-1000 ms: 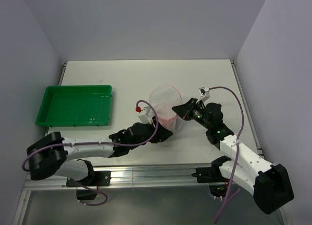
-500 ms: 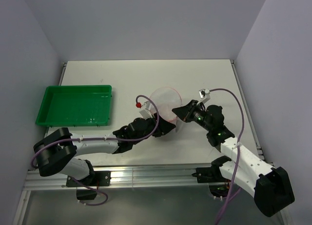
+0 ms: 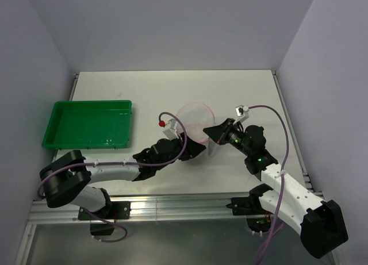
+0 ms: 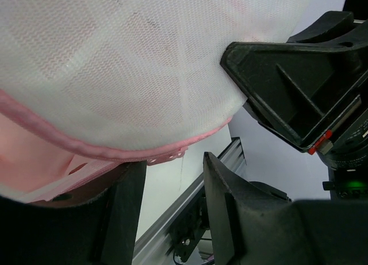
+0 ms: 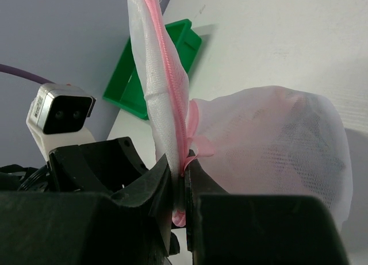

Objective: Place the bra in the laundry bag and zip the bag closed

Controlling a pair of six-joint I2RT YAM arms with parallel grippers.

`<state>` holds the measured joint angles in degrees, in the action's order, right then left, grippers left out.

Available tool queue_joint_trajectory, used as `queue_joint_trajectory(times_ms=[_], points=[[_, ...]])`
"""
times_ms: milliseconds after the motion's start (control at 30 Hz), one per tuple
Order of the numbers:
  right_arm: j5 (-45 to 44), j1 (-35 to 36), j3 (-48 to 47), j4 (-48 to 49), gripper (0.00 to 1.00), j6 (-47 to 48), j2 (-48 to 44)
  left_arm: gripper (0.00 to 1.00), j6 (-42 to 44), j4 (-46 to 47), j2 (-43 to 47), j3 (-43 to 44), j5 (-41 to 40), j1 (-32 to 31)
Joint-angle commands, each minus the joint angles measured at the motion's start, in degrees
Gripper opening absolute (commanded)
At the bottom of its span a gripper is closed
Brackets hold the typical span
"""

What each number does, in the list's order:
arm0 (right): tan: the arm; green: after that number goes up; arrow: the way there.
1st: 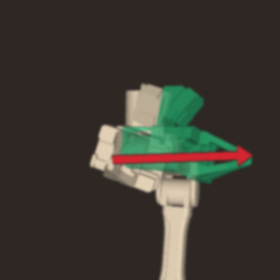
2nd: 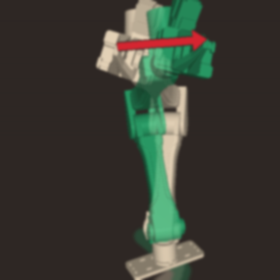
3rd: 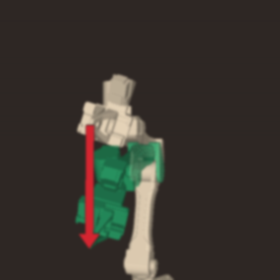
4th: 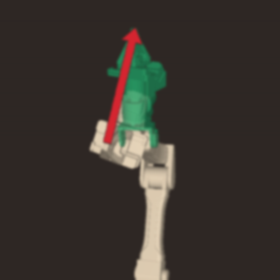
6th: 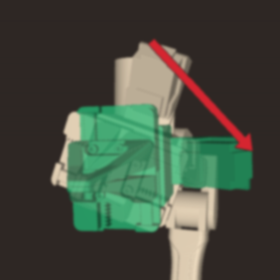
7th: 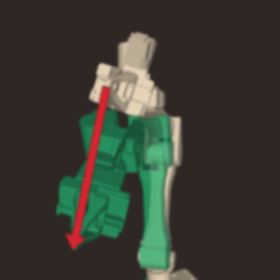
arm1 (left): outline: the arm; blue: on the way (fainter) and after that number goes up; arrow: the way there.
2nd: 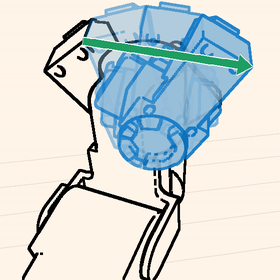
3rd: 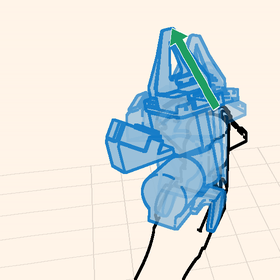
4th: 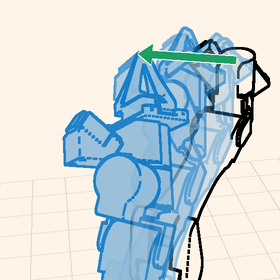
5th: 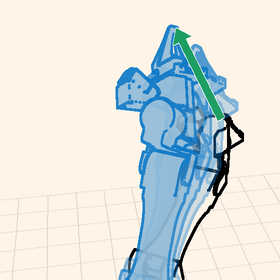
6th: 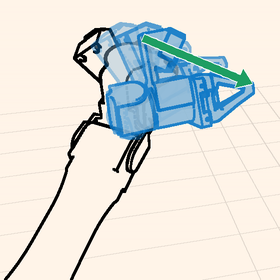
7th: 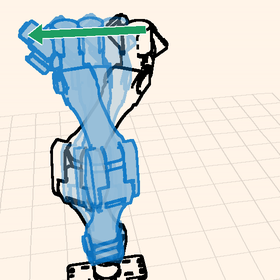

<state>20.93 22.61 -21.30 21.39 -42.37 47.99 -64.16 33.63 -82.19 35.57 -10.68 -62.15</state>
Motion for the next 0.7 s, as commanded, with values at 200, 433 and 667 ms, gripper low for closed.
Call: queue_joint_trajectory(times_ms=[200, 433, 667], points=[[1.05, -0.11, 0.12, 2.70, 0.00, -0.44, -1.93, 0.49, 3.60, 2.15, 0.19, 1.25, -0.31, 1.59], [1.57, -0.11, 0.64, 3.84, 0.00, -1.14, -1.23, 0.41, 4.39, 2.85, -0.42, 1.95, 0.21, 1.77], [1.40, -0.11, 0.65, 4.02, 0.00, -0.96, -0.62, 0.25, 4.13, 2.33, -0.42, 1.25, -0.57, 1.77]])
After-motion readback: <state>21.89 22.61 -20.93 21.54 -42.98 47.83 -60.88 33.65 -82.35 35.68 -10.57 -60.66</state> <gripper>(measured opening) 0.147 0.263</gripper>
